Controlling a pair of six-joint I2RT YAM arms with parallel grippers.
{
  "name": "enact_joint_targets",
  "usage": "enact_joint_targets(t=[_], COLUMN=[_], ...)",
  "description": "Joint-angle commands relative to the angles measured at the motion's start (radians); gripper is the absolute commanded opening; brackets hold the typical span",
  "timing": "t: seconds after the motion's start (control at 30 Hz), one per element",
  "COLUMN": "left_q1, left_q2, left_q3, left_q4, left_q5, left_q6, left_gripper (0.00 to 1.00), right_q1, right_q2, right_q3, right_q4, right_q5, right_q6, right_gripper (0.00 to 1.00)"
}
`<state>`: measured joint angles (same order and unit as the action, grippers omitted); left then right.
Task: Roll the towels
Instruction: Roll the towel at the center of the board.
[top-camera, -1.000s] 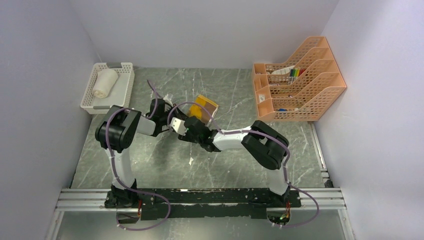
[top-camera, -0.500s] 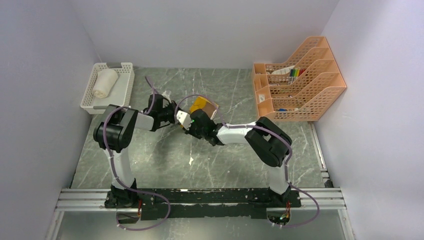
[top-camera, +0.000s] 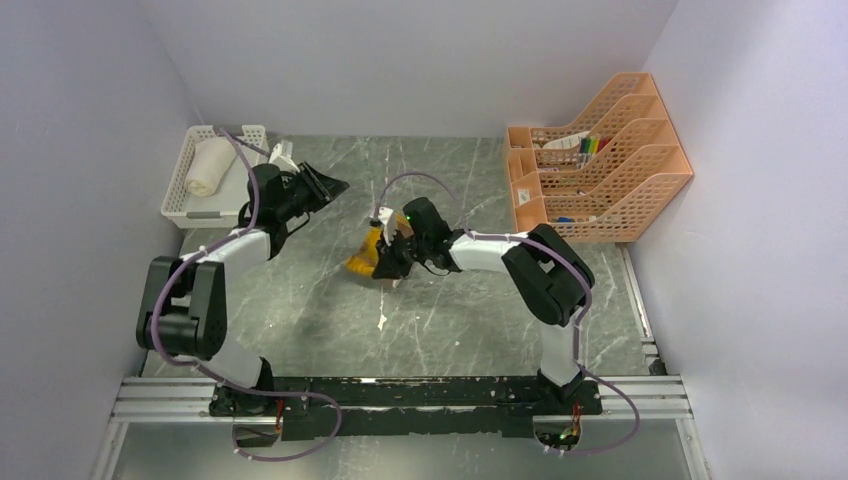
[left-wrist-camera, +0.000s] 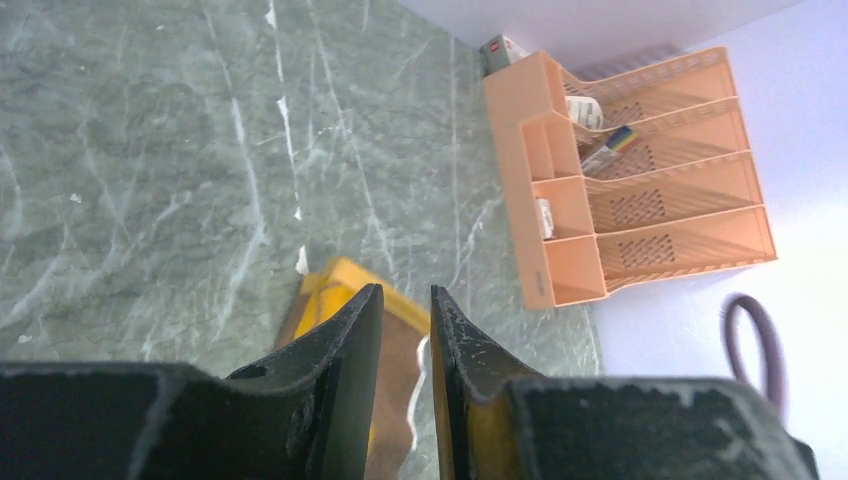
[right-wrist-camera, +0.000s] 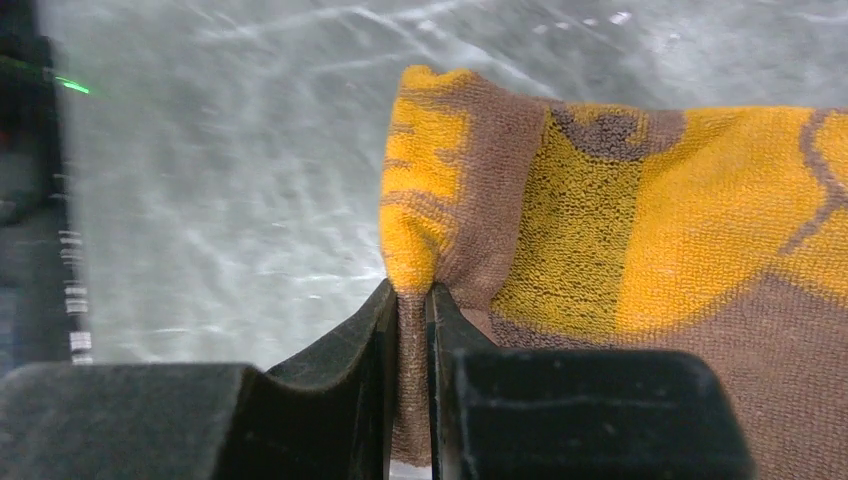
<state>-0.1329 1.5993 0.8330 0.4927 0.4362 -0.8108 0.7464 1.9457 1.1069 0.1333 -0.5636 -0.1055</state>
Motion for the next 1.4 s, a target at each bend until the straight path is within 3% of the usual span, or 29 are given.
enact_joint_targets(t=[0.0, 0.3, 0.6, 0.87, 1.2, 1.27, 1.37], left_q1=[0.001, 0.001, 0.001, 0.001, 0.0, -0.001, -0.005], left_q2=[-0.071, -0.134, -0.185, -0.223, -0.266, -0.254, -0.231], left_q3=[-0.05, -0.165, -0.243, -0.315, -0.397, -0.41, -0.42], left_q4=[-0.041, -0.035, -0.005, 0.087, 0.099, 0.129, 0.169], left_q5=[-0.001, 0.074, 0.128, 0.203, 0.2, 0.207, 0.214], left_q6=[0.01, 0.011, -0.007, -0.074, -0.088, -0.106, -0.127], left_gripper=[0.35, 0.35, 0.35, 0.34, 0.34, 0.34, 0.34], right_q1=[-0.074, -0.22, -0.225, -0.217, -0.207, -0.202, -0.198], right_q2=[-0.019, 0.18, 0.275, 0.24, 0.426, 0.449, 0.453], right_q3=[-0.029, 0.023, 0.058, 0.045, 0.003, 0.009, 0.011], right_q4=[0.179, 0.483, 0.635, 0.628, 1.251, 1.302, 1.234], right_q5=[-0.348, -0.482, -0.526, -0.527, -0.547, -0.546, -0.543], right_q6=[0.316, 0.838, 1.017, 1.014, 1.521, 1.571, 1.513], right_gripper=[0.12, 0.08, 0.08, 0.09, 0.06, 0.06, 0.05])
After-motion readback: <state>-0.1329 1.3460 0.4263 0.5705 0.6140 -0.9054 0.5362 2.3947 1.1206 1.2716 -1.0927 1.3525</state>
